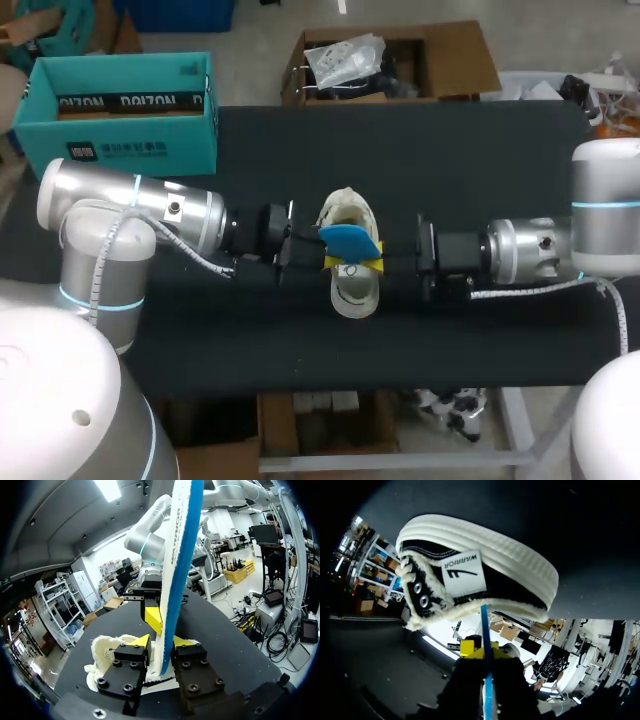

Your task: Open the shoe tongue, take the insole out of the shoe, put the insole back into the shoe, and pack the shoe into the shoebox

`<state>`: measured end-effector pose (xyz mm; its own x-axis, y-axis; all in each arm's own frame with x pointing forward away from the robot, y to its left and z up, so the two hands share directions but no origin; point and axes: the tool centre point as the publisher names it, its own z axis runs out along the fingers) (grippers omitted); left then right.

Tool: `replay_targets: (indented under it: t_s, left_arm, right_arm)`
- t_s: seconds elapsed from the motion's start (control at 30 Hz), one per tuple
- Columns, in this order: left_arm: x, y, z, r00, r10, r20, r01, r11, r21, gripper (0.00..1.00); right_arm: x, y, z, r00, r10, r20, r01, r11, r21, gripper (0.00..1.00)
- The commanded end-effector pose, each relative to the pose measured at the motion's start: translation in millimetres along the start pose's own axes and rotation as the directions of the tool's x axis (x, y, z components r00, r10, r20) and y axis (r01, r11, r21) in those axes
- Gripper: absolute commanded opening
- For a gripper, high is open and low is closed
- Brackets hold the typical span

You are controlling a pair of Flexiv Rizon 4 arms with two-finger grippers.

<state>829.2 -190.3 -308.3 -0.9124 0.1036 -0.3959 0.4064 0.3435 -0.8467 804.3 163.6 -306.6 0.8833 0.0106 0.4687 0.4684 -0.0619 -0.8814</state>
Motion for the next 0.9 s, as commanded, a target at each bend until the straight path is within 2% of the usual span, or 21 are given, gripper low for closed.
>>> replay_targets:
  t_s: [0.03,0.13,0.17,0.2,0.23,0.3,0.43,0.6,0.9]
  left_arm:
    - [1.4,3.4,3,1.0,0.025,-0.002,-0.025,1.0,-0.009,0.0]
    - [2.4,3.0,5,0.998,0.062,0.001,-0.061,0.998,-0.021,0.0]
    - [2.0,2.7,5,0.997,0.073,-0.001,-0.073,0.997,-0.019,0.0]
    - [1.5,1.8,5,0.996,0.085,0.001,-0.085,0.996,-0.022,0.0]
    - [1.4,0.4,5,0.995,0.096,-0.002,-0.096,0.995,-0.021,0.0]
    - [0.3,-1.6,4,0.992,0.123,-0.006,-0.123,0.992,-0.03,0.0]
    - [-2.2,-3.7,3,0.984,0.175,-0.026,-0.176,0.983,-0.053,0.0]
    - [-9.3,-1.5,1,0.97,0.224,-0.091,-0.231,0.97,-0.072,0.0]
    - [-16.6,12.1,0,0.946,0.256,-0.196,-0.282,0.952,-0.115,0.0]
  right_arm:
    - [1,2,0,1.0,0.001,-0.001,-0.001,1.0,0.005,0.0]
    - [2,2,1,1.0,0.002,0.001,-0.002,1.0,0.006,0.0]
    - [2,1,2,1.0,0.002,0.004,-0.002,1.0,0.0,0.08]
    - [2,-1,3,1.0,0.003,0.004,-0.003,1.0,-0.007,0.31]
    - [1,-4,3,1.0,0.002,0.003,-0.002,1.0,-0.019,0.41]
    - [-1,-8,5,1.0,0.005,-0.004,-0.005,0.999,-0.046,0.47]
    - [-11,-14,5,0.999,-0.003,-0.034,0.001,0.997,-0.077,0.47]
    - [-18,-17,4,0.997,-0.011,-0.075,0.002,0.994,-0.109,0.45]
    - [-10,-11,7,0.994,-0.005,-0.107,-0.011,0.989,-0.145,0.34]
